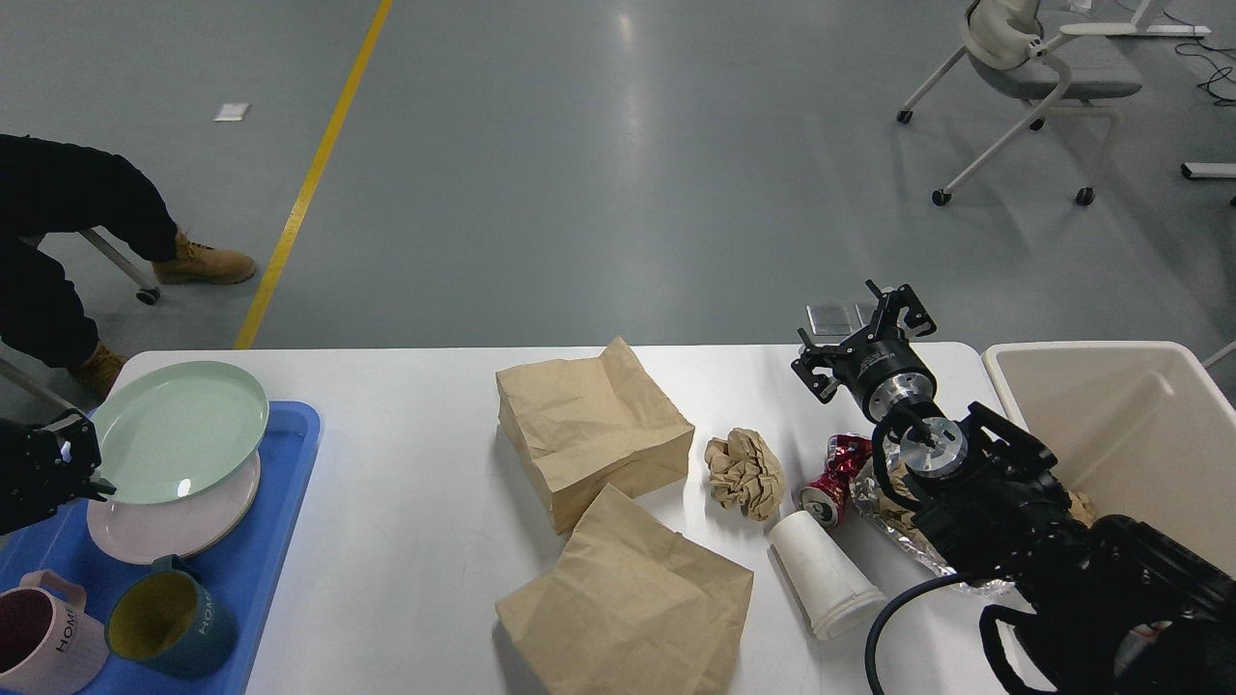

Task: Tidy desktop
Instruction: 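Lower the pale green plate onto the pink plate on the tray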

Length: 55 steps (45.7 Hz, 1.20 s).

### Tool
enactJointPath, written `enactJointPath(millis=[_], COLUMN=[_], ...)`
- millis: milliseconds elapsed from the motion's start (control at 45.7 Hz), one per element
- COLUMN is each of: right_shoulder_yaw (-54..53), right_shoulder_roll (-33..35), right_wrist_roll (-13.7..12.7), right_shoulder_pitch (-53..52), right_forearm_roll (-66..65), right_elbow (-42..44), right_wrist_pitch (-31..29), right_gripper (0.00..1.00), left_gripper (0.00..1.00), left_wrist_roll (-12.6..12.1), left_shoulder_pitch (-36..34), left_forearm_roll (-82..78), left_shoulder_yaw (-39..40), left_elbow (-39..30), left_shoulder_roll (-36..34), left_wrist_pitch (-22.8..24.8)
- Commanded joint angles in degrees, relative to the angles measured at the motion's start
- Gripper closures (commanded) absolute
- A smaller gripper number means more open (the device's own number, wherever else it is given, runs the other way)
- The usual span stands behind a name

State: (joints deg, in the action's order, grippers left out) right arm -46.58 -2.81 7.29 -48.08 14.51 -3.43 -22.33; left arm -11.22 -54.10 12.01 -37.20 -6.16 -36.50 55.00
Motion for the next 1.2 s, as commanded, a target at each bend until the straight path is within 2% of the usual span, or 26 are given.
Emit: enactJointPath(millis=[0,219,372,525,919,1182], right_shoulder_yaw=[0.0,0.0,0.0,0.0,0.0,0.0], right_shoulder_roll=[0.0,0.0,0.0,0.0,0.0,0.0], right_wrist_roll=[0.0,0.0,0.0,0.0,0.0,0.0], right_shoulder_pitch=[0.0,0.0,0.0,0.0,0.0,0.0], right_forearm_roll=[-0.01,-0.01,-0.01,-0.01,-0.01,-0.01], right_elbow=[0.0,0.0,0.0,0.0,0.0,0.0], right_wrist_pitch=[0.0,0.0,-0.08,0.0,-0.08,0.0], right_gripper=[0.0,0.0,0.0,0.0,0.0,0.0], left_gripper=[1.0,1.0,1.0,1.0,1.0,0.95], left_wrist_roll=[-0.03,0.06,0.15,0.32,0.24,0.32], left_shoulder_pitch=[1.8,3.03,4.79,6.11,9.45,9.45], left_forearm_roll=[-0.06,0.03,0.03,0.03,-2.25,-3.57], left_shoulder_yaw=[1.6,3.71,4.51,5.12,6.97,7.23], left_elbow=[1.86,2.03,4.23,6.52,6.52,6.43], left_shoulder_roll=[0.64,0.73,2.05,2.93,5.74,7.15], left_wrist_pitch=[0.0,0.0,-2.7,-3.41,-11.93,-13.34])
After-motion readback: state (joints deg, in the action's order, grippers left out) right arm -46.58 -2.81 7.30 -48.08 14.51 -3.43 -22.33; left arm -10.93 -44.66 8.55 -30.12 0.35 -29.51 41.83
